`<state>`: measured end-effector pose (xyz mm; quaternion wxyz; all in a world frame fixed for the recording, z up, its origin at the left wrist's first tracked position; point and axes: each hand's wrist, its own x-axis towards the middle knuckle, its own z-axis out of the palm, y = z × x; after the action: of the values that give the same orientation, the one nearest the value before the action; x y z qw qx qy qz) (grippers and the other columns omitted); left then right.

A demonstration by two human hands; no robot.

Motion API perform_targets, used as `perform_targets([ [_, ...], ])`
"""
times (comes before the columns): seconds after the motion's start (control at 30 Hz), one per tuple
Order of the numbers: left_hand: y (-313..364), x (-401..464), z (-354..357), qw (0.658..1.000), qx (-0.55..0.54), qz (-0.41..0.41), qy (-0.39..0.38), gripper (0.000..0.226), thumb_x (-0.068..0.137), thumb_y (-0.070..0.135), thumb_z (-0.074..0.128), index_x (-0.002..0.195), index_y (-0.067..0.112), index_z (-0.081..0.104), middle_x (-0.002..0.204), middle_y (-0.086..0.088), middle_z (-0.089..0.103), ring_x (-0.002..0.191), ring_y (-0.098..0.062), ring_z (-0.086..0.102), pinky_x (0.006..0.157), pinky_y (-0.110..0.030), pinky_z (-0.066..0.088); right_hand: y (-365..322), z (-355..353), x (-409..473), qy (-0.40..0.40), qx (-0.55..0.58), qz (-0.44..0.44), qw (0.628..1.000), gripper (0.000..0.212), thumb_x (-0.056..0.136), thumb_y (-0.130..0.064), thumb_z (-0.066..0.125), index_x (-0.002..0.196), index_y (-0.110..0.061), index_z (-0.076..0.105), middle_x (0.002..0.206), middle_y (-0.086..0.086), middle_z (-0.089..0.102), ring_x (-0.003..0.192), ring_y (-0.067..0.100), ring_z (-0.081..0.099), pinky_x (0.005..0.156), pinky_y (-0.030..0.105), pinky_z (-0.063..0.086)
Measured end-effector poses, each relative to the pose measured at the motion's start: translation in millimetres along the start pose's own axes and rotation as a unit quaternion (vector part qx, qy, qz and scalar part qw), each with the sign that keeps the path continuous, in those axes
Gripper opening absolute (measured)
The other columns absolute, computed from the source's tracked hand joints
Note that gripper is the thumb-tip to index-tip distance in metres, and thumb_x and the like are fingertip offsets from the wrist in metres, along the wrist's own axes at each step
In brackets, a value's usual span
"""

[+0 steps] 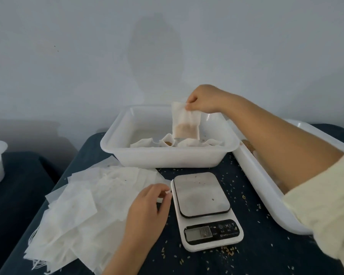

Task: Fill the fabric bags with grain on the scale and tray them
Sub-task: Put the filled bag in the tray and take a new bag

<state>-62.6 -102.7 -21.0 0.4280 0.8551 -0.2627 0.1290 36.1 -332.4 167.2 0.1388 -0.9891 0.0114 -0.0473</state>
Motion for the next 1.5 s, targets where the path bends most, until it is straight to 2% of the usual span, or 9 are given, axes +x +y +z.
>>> perform_targets([
  [0.17,-24,-3,-7,0.987,0.148,0.062,-0.013,0.027,0.064,0.013,0.083,0.087,0.017,0.070,0.084,0.009,0.067,0.077,-0.013,0.064,0.064,-0.021,0.050,12,23,48,-0.007,-0.047,-0.016,0.999,0.024,0.095,-0.024,0.055,0.106,-0.011,0.072,0.110,0.004,0.070,0.100,0.023,0.061,0.083,0.033,0.046],
  [0.4,-43,-2,-8,0.951,0.301,0.038,-0.062,0.061,0.025,0.040,0.093,0.079,0.019,0.075,0.086,0.003,0.071,0.074,-0.018,0.069,0.057,-0.032,0.057,42,89,74,-0.006,-0.052,0.038,0.998,0.015,0.093,-0.018,0.058,0.100,-0.013,0.070,0.106,0.004,0.067,0.099,0.022,0.060,0.078,0.029,0.045],
  [0.6,-46,-2,-3,0.960,0.275,0.049,-0.026,0.041,0.038,0.013,0.093,0.074,0.015,0.074,0.082,0.003,0.071,0.072,-0.018,0.068,0.058,-0.030,0.055,46,105,58,-0.091,-0.061,0.059,0.992,0.026,0.094,-0.014,0.053,0.115,-0.012,0.069,0.121,0.003,0.066,0.111,0.022,0.059,0.096,0.032,0.046],
  [0.8,-43,-3,-6,0.963,0.267,0.017,-0.042,0.025,0.060,0.011,0.085,0.082,0.016,0.073,0.089,0.004,0.070,0.080,-0.020,0.066,0.066,-0.034,0.054,-9,88,8,0.108,0.228,0.045,0.967,0.020,0.091,-0.014,0.056,0.101,-0.014,0.073,0.101,-0.006,0.071,0.098,0.012,0.062,0.088,0.027,0.047],
  [0.9,-29,-2,-9,0.959,0.272,-0.026,-0.081,0.024,0.088,0.022,0.060,0.112,0.021,0.065,0.118,0.008,0.060,0.109,-0.018,0.055,0.092,-0.032,0.044,-46,112,-40,0.019,0.305,-0.011,0.952,0.010,0.088,-0.021,0.064,0.089,-0.025,0.073,0.068,-0.023,0.064,0.068,-0.009,0.057,0.070,0.014,0.042],
  [1.07,-25,-17,-49,0.958,0.284,0.040,0.014,0.028,0.067,0.012,0.080,0.093,0.012,0.072,0.098,-0.004,0.069,0.091,-0.025,0.065,0.078,-0.037,0.053,-73,165,-82,-0.096,0.251,-0.052,0.962,0.018,0.088,-0.023,0.066,0.103,-0.017,0.074,0.103,-0.006,0.071,0.089,0.003,0.061,0.080,0.017,0.043],
  [1.23,-67,-26,-101,0.931,0.294,-0.215,0.020,0.051,0.088,0.040,0.056,0.132,0.016,0.046,0.140,-0.003,0.044,0.126,-0.022,0.041,0.101,-0.035,0.035,-93,179,-96,-0.083,0.291,-0.052,0.952,0.017,0.088,-0.027,0.066,0.102,-0.024,0.074,0.100,-0.015,0.070,0.083,-0.008,0.058,0.077,0.009,0.042],
  [1.33,-81,-27,-106,0.939,0.271,-0.211,-0.029,0.029,0.092,0.043,0.045,0.112,0.023,0.053,0.120,0.005,0.056,0.103,-0.014,0.051,0.077,-0.025,0.035,-99,182,-105,-0.082,0.288,-0.059,0.952,0.016,0.089,-0.027,0.064,0.101,-0.024,0.074,0.093,-0.019,0.066,0.086,-0.006,0.059,0.075,0.005,0.041],
  [1.5,-81,-28,-115,0.950,0.262,-0.157,0.059,0.027,0.097,0.028,0.040,0.096,0.019,0.066,0.096,0.004,0.068,0.081,-0.015,0.055,0.072,-0.026,0.039,-97,183,-122,-0.085,0.304,-0.053,0.947,0.016,0.090,-0.028,0.063,0.102,-0.027,0.073,0.093,-0.021,0.066,0.085,-0.011,0.058,0.071,-0.001,0.041],
])
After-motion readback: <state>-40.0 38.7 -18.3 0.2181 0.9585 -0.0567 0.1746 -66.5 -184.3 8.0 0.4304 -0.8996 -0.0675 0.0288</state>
